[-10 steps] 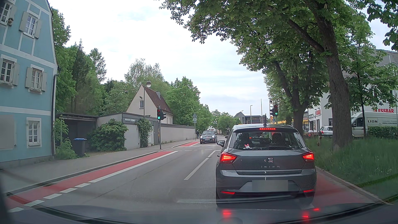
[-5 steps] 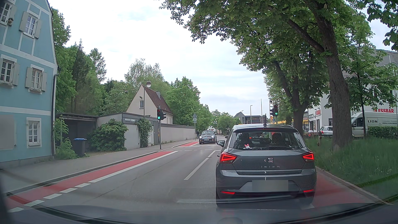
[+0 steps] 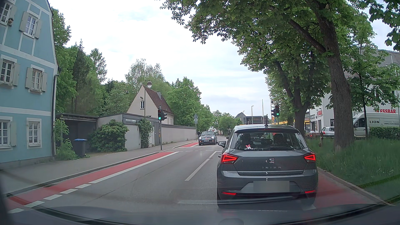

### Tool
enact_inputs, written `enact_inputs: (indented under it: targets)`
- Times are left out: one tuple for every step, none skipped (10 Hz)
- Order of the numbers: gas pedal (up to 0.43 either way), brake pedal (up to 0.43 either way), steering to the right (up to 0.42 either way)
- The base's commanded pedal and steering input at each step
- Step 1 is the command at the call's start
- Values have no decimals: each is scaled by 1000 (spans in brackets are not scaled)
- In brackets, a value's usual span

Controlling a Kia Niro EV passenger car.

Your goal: Follow the waypoints while adhering to traffic rules and regulations

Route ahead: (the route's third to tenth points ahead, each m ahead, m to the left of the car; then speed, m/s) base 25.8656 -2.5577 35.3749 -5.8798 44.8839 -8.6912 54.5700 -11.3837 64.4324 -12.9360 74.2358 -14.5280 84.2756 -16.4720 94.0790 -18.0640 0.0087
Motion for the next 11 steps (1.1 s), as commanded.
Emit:
enact_inputs:
  targets:
    - [0,232,190]
    - [0,232,191]
    - [0,232,190]
    - [0,232,190]
    - [0,232,187]
    - [0,232,180]
    - [0,226,171]
    - [0,213,163]
    - [0,207,160]
    - [0,201,159]
    - [0,128,155]
